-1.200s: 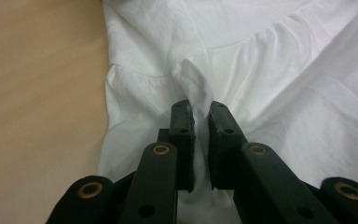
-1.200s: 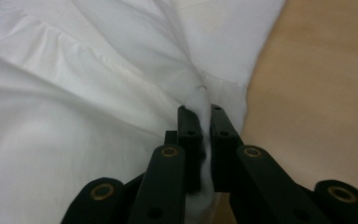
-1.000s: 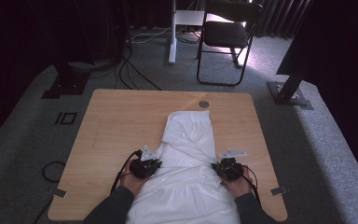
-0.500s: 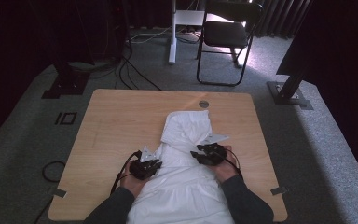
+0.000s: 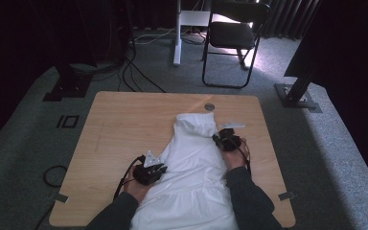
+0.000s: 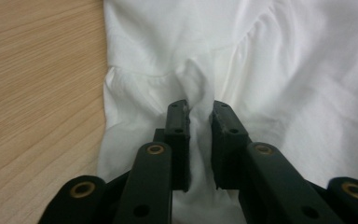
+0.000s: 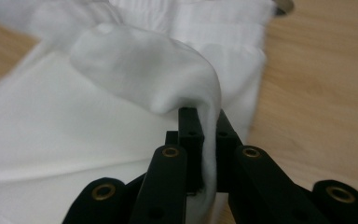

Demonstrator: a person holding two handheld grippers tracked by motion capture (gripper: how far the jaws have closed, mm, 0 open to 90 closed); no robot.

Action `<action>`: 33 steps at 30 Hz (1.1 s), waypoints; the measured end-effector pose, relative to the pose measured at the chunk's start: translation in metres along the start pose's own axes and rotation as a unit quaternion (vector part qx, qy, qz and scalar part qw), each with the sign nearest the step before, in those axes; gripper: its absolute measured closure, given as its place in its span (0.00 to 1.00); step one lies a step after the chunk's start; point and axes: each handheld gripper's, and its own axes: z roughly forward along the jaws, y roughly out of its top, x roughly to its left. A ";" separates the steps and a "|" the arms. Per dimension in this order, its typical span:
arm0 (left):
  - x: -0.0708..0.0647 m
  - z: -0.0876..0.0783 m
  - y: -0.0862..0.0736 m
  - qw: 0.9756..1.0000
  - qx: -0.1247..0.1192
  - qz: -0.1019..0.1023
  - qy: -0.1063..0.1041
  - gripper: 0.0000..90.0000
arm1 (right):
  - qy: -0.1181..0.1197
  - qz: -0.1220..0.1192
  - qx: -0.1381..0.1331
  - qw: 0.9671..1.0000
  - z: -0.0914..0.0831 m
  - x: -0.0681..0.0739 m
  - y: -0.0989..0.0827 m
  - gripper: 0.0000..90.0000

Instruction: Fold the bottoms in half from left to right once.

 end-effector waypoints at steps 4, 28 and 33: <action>-0.003 0.000 0.001 1.000 0.004 0.004 0.003 0.85 | -0.018 0.025 0.031 0.999 0.013 -0.013 -0.013 0.88; 0.023 0.009 0.106 0.999 -0.029 0.020 -0.002 0.59 | 0.001 -0.038 0.036 0.999 0.030 0.002 -0.008 0.77; 0.029 0.061 0.119 0.999 0.011 0.044 0.016 0.57 | -0.003 -0.045 0.037 0.998 0.035 0.004 -0.014 0.76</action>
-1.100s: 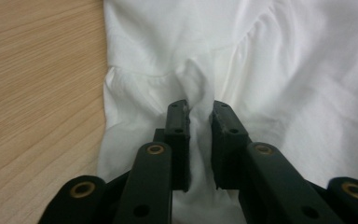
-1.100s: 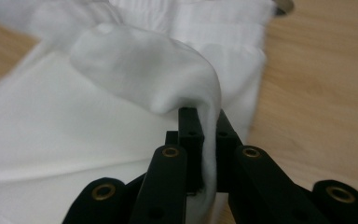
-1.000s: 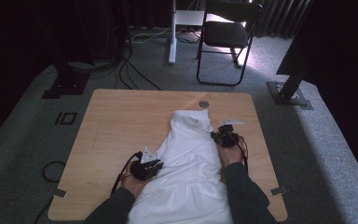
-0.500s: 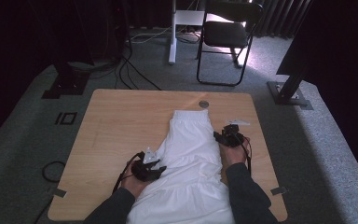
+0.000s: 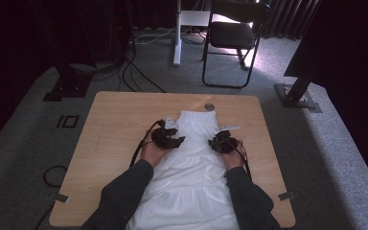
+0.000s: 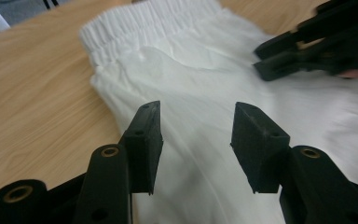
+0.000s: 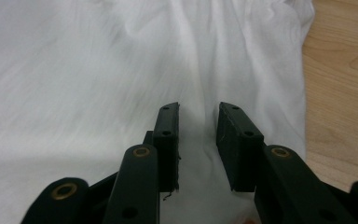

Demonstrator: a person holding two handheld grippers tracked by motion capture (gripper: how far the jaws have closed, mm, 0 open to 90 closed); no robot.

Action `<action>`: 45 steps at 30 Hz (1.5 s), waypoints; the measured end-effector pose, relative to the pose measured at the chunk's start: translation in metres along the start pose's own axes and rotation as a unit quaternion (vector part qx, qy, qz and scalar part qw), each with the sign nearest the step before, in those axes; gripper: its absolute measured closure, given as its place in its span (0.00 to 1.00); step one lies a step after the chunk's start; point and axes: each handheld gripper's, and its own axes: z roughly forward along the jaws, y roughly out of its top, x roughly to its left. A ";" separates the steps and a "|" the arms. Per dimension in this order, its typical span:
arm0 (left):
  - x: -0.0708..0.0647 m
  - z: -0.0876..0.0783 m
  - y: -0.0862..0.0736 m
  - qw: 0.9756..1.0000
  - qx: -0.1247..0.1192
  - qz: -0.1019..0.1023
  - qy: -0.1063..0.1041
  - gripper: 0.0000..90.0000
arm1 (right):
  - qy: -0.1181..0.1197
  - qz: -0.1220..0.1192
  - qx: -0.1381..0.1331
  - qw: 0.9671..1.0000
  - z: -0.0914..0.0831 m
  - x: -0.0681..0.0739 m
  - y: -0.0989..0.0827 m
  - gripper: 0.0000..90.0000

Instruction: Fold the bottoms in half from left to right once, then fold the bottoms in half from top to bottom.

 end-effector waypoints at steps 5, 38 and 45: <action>0.003 0.029 -0.032 0.999 0.013 -0.052 -0.003 0.59 | -0.010 -0.011 -0.011 1.000 -0.001 0.004 -0.005 0.76; -0.030 -0.042 -0.089 0.993 0.020 -0.108 -0.042 0.48 | 0.020 -0.044 -0.022 0.999 -0.041 0.066 -0.055 0.76; -0.004 -0.065 -0.044 0.995 -0.018 -0.097 -0.008 0.45 | 0.021 -0.044 -0.020 0.999 -0.041 0.066 -0.054 0.76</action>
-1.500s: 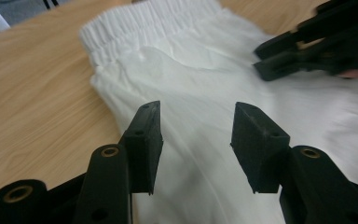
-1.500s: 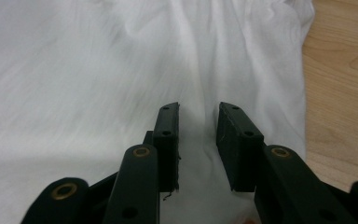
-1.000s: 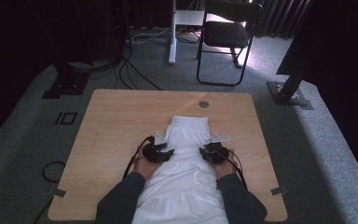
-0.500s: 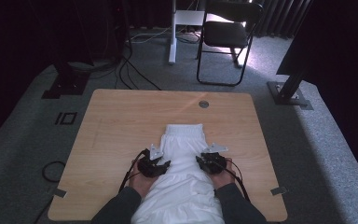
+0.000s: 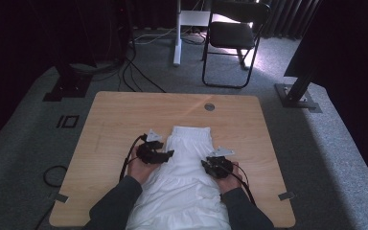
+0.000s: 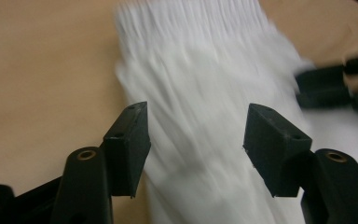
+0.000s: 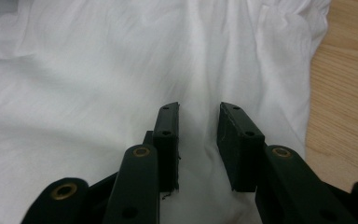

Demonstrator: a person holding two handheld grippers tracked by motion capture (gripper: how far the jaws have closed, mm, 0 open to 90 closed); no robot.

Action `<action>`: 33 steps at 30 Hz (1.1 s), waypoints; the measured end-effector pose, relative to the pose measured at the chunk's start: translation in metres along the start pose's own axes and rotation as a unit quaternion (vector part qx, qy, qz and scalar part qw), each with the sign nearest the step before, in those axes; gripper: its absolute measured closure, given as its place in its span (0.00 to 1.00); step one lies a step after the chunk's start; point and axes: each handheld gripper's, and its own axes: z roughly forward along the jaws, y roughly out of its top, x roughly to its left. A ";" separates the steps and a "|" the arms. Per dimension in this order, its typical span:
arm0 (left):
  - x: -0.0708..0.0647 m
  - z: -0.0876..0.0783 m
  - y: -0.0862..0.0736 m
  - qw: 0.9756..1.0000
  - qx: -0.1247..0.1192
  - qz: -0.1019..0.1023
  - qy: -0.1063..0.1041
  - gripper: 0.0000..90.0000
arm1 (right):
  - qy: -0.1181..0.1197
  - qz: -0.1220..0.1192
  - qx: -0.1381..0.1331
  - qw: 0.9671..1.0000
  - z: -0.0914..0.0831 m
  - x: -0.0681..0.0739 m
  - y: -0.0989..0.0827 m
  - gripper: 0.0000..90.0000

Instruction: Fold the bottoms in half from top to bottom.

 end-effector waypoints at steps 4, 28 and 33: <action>0.009 0.023 0.011 1.000 0.011 -0.007 -0.001 0.41 | 0.000 -0.002 0.000 1.000 0.000 0.000 0.000 0.76; 0.004 0.075 -0.012 0.999 0.010 0.029 0.028 0.59 | -0.015 0.037 -0.014 0.999 0.005 -0.039 0.034 0.23; 0.004 0.075 -0.012 0.999 0.010 0.028 0.029 0.59 | -0.013 0.013 0.024 1.000 0.037 -0.053 0.044 0.16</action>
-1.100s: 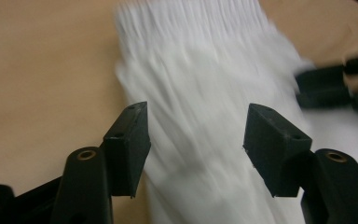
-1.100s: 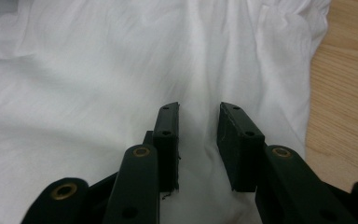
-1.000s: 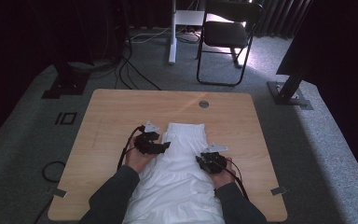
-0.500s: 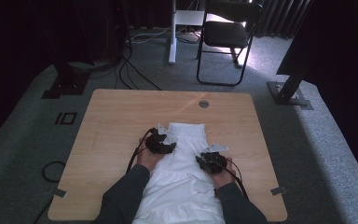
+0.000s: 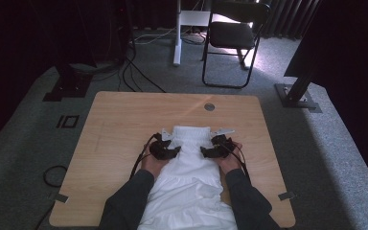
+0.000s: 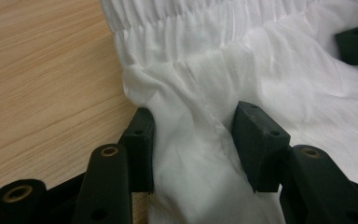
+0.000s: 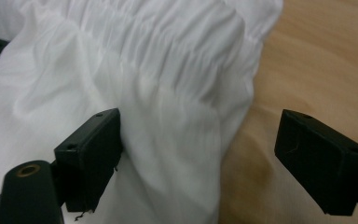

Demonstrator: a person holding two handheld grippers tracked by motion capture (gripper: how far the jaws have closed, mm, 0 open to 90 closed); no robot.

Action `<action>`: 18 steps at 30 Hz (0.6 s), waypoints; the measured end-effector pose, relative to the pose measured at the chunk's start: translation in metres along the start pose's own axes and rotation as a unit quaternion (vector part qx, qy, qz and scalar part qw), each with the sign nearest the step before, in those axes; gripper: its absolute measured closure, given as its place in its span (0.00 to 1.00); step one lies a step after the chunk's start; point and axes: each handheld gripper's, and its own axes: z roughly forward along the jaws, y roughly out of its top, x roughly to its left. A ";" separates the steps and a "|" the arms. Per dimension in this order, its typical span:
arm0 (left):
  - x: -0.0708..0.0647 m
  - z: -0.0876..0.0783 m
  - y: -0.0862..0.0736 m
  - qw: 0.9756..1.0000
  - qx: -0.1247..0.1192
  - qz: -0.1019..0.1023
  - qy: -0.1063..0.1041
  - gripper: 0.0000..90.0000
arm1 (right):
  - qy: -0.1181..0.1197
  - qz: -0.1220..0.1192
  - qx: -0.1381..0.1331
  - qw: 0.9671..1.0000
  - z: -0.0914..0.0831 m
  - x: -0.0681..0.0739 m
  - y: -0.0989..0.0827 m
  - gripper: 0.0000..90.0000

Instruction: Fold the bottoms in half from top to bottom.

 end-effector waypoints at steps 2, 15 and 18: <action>0.000 0.000 0.000 1.000 0.000 0.000 0.000 0.59 | 0.005 -0.014 -0.002 1.000 0.006 -0.001 0.003 0.16; -0.001 0.001 0.001 1.000 -0.001 -0.003 -0.002 0.62 | 0.025 -0.015 0.008 1.000 0.017 0.002 0.017 0.61; 0.000 0.003 0.003 1.000 -0.004 -0.023 -0.017 0.81 | 0.040 0.009 0.013 0.999 0.019 0.002 0.022 0.88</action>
